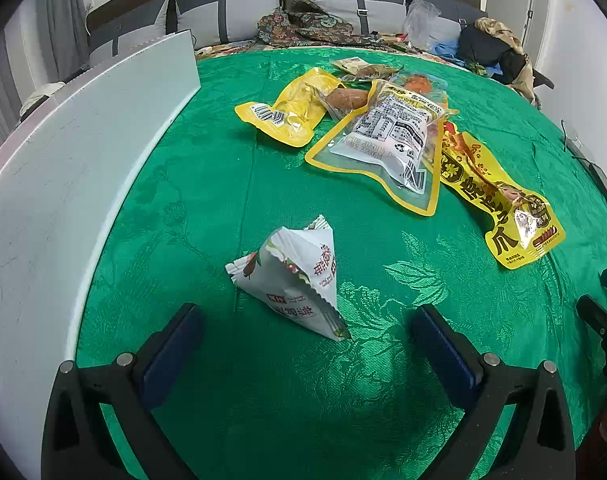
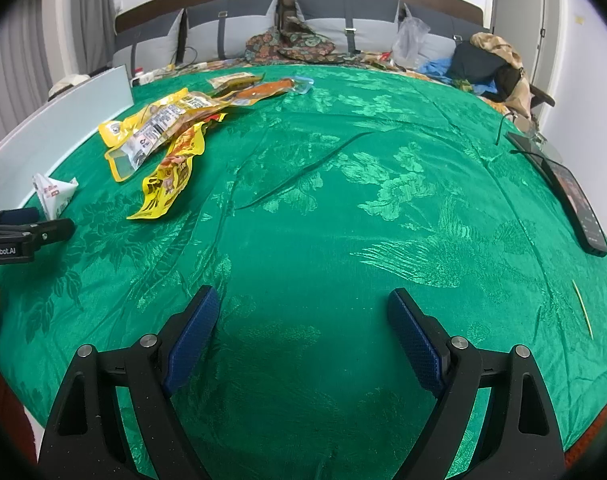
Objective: Organize snacks
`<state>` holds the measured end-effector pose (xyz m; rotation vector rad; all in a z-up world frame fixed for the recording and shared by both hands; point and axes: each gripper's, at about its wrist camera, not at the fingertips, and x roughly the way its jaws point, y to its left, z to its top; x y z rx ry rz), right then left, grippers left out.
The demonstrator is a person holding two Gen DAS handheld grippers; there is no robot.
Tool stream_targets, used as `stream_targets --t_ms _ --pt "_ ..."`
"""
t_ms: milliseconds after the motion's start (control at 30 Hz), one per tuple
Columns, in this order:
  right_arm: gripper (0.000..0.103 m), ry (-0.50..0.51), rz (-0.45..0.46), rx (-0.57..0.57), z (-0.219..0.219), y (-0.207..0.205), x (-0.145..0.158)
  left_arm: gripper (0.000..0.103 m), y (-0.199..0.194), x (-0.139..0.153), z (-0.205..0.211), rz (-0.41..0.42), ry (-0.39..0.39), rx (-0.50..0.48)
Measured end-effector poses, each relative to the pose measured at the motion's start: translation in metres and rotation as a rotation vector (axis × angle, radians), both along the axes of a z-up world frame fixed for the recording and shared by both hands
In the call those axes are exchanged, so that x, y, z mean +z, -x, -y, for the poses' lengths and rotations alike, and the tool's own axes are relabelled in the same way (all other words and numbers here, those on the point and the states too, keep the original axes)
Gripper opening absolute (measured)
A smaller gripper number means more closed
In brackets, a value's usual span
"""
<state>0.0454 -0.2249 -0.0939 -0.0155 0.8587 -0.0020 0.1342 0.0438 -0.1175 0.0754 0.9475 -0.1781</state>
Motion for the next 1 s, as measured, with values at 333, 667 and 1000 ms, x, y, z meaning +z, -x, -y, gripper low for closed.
stream_targets --t_ms 333,667,1000 --pt "0.089 0.0 -0.001 0.0 -0.0001 0.0 -0.0003 0.103 -0.0001 -0.0007 -0.0005 0.001 0.001 -0.002" --pt "0.089 0.0 0.0 0.0 0.0 0.0002 -0.0003 0.103 0.0001 -0.0014 -0.0006 0.001 0.0 -0.002" --pt "0.089 -0.001 -0.003 0.001 0.0002 -0.0001 -0.0004 0.103 -0.0001 -0.0018 -0.0008 -0.008 0.002 -0.012"
